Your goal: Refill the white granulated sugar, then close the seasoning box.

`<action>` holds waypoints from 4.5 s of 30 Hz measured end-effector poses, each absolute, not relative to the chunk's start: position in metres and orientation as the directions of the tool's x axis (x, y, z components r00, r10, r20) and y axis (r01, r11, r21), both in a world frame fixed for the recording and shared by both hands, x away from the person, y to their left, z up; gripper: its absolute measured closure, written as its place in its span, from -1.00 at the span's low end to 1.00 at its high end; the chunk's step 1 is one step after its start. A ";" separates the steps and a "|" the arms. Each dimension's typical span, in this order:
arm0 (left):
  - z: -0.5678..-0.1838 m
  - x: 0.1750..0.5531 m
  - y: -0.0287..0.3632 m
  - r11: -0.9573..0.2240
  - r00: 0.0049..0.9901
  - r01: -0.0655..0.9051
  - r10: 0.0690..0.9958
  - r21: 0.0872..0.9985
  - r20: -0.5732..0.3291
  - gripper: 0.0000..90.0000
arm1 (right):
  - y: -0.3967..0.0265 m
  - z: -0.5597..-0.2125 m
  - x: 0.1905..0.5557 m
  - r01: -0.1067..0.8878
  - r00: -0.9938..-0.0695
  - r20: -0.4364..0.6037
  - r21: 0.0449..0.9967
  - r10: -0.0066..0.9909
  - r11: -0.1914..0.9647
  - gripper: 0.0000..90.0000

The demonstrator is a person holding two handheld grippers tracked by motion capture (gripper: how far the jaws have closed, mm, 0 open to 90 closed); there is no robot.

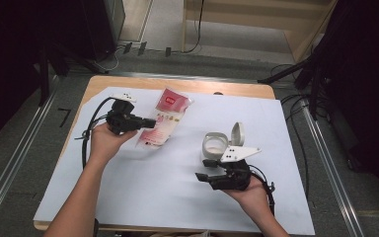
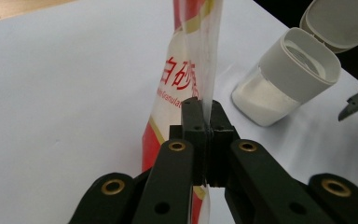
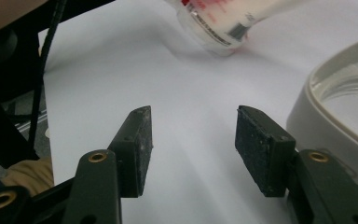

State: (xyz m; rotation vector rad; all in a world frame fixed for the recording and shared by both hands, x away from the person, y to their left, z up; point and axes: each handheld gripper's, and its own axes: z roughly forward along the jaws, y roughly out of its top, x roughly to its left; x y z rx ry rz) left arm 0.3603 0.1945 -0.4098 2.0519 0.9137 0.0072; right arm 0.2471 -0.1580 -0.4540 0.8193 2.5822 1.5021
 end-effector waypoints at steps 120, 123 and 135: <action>-0.431 0.303 0.293 -0.333 0.669 0.601 0.708 0.727 -0.228 0.01 | -0.267 -0.420 0.265 0.511 -0.740 0.255 0.815 0.623 0.274 0.95; -0.433 0.304 0.292 -0.338 0.667 0.604 0.711 0.722 -0.225 -0.01 | -0.270 -0.422 0.268 0.516 -0.731 0.255 0.814 0.633 0.267 0.95; -0.434 0.305 0.289 -0.334 0.662 0.603 0.716 0.725 -0.221 -0.03 | -0.273 -0.431 0.286 0.556 -0.658 0.280 0.807 0.699 0.200 0.95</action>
